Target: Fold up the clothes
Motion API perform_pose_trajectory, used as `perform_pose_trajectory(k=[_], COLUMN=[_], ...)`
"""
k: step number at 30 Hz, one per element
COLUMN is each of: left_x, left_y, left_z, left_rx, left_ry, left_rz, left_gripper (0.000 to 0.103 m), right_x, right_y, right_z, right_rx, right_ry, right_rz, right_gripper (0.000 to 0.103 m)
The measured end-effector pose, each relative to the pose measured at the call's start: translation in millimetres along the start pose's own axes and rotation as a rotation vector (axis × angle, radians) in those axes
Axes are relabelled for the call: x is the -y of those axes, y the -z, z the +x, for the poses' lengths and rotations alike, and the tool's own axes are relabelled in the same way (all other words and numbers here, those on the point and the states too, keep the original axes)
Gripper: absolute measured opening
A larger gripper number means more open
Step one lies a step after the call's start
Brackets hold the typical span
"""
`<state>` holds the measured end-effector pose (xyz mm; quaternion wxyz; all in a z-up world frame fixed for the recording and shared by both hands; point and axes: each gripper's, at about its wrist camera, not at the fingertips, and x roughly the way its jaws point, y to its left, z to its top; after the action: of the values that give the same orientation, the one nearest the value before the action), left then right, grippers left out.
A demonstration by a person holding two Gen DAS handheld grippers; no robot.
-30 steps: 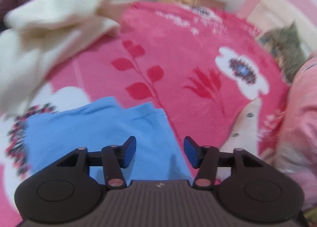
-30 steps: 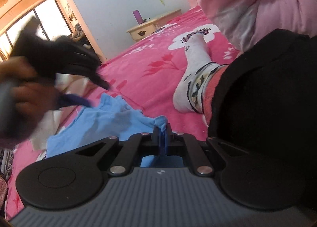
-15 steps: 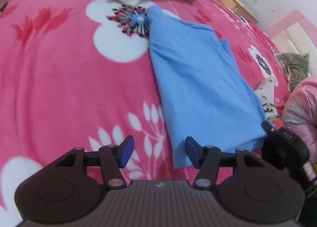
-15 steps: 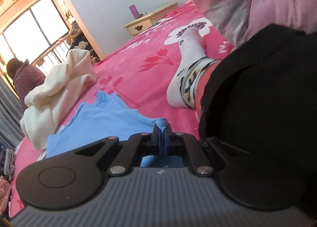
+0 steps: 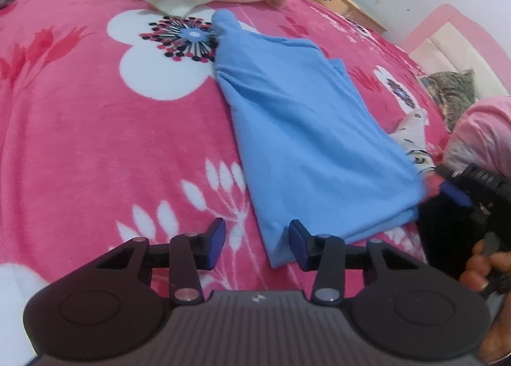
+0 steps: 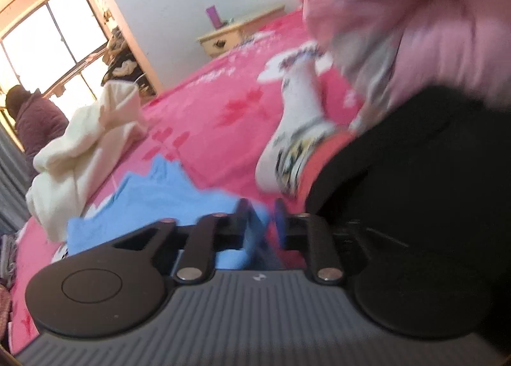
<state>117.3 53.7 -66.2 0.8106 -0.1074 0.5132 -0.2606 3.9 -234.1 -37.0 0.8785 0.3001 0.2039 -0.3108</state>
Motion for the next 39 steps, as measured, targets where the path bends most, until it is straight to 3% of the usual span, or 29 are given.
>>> perform_pose_trajectory(k=[2, 3, 7, 9, 13, 15, 19, 21, 25, 31, 34, 39], left_x=[-2.5, -3.7, -8.3, -8.5, -7.3, -8.0, -9.5, -13.5, -26.3, -48.7, -61.5, -103.5], left_y=[1.2, 1.8, 3.4, 2.2, 0.5, 0.7, 2.7, 4.0, 4.2, 10.7, 31.2, 85.1], left_z=[-0.1, -0.2, 0.0, 1.8, 5.2, 6.5, 5.4, 1.1, -19.4, -82.8, -121.5, -166.2], left_rx=[-0.006, -0.009, -0.022, -0.025, -0.022, -0.017, 0.007, 0.023, 0.053, 0.102, 0.083, 0.037], left_ry=[0.022, 0.033, 0.070, 0.069, 0.046, 0.047, 0.057, 0.072, 0.105, 0.082, 0.022, -0.143], left_rz=[-0.007, -0.011, -0.037, -0.056, -0.080, -0.098, -0.137, -0.176, -0.236, -0.204, -0.148, -0.150], left_gripper=[0.043, 0.043, 0.043, 0.043, 0.025, 0.010, 0.005, 0.004, 0.002, 0.002, 0.001, 0.000], right_x=[-1.9, -1.7, 1.5, 3.0, 7.5, 9.2, 16.7, 22.5, 20.7, -3.7, -14.9, -24.4], right_y=[-11.7, -16.9, -20.0, -11.6, 6.4, 10.8, 15.4, 17.4, 15.0, 26.5, 40.2, 84.5], right_z=[-12.2, -12.5, -0.1, 11.5, 35.8, 44.1, 57.2, 59.3, 46.5, 4.1, -24.5, -68.9], right_rx=[0.017, -0.022, -0.262, -0.375, -0.521, -0.526, -0.508, -0.497, -0.473, -0.517, -0.560, -0.647], right_ry=[0.006, -0.005, -0.026, -0.024, -0.044, -0.065, -0.095, -0.105, -0.123, -0.187, -0.229, -0.268], right_rz=[0.001, 0.018, 0.093, 0.133, 0.262, 0.307, 0.394, 0.446, 0.466, 0.418, 0.387, 0.288], right_gripper=[0.030, 0.031, 0.033, 0.040, 0.041, 0.042, 0.037, 0.009, 0.006, 0.005, 0.005, 0.006])
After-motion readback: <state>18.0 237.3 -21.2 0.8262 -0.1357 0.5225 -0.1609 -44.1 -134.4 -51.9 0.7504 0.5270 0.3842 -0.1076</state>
